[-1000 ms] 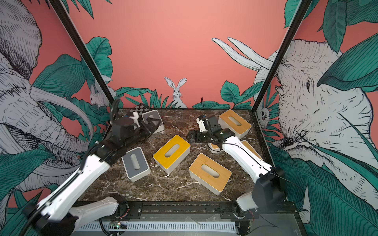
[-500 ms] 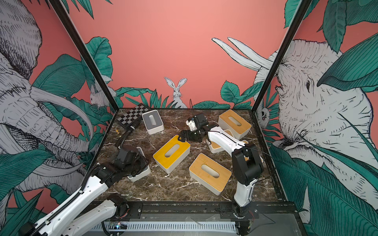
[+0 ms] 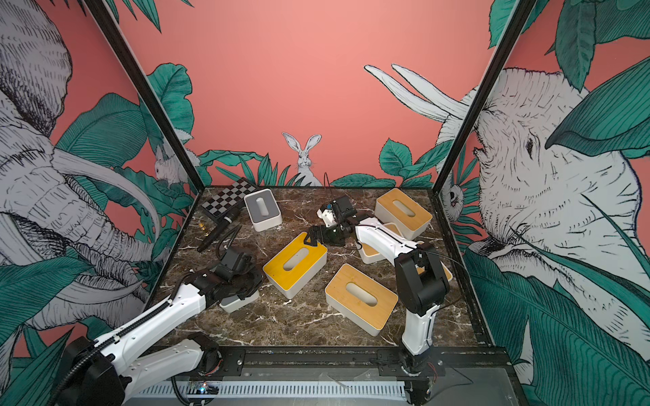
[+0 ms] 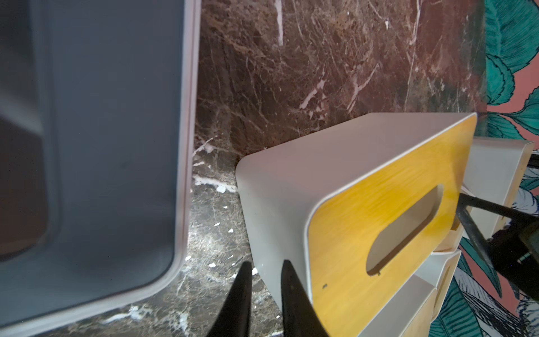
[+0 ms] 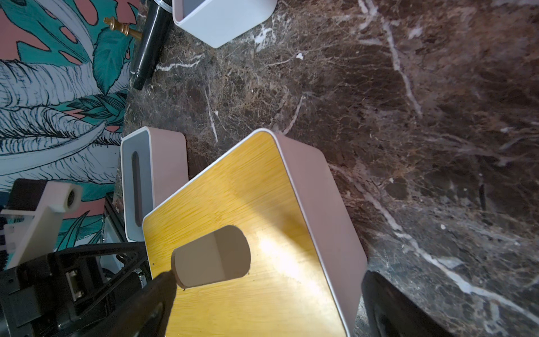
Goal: Stack the tissue boxes
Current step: Adjust the tissue box at the center of the board.
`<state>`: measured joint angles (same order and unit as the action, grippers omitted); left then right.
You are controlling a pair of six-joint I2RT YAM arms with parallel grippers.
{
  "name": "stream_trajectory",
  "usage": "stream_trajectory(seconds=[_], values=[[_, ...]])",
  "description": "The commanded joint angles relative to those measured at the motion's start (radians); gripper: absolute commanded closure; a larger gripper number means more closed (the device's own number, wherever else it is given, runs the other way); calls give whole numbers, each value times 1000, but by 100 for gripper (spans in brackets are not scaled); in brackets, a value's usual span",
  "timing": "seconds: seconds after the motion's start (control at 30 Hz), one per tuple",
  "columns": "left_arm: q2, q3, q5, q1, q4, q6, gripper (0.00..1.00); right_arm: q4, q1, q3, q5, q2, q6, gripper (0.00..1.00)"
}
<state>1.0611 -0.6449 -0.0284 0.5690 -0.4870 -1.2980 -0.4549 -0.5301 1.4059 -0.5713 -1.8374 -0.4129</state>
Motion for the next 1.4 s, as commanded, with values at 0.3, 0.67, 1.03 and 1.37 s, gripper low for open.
stream_trajectory(seconds=[0.3,0.67,1.03,1.37], values=[[150,-49,74,5,97,-9,77,78,4,-87,-50,51,13,1],[345,-222,69,2,129,85,76,135,-5,-244,-58,159,-41,1],[473,-321,45,-3,152,134,76,196,-10,-401,77,321,-148,1],[505,-364,22,-15,136,154,75,192,-27,-403,120,346,-177,1]])
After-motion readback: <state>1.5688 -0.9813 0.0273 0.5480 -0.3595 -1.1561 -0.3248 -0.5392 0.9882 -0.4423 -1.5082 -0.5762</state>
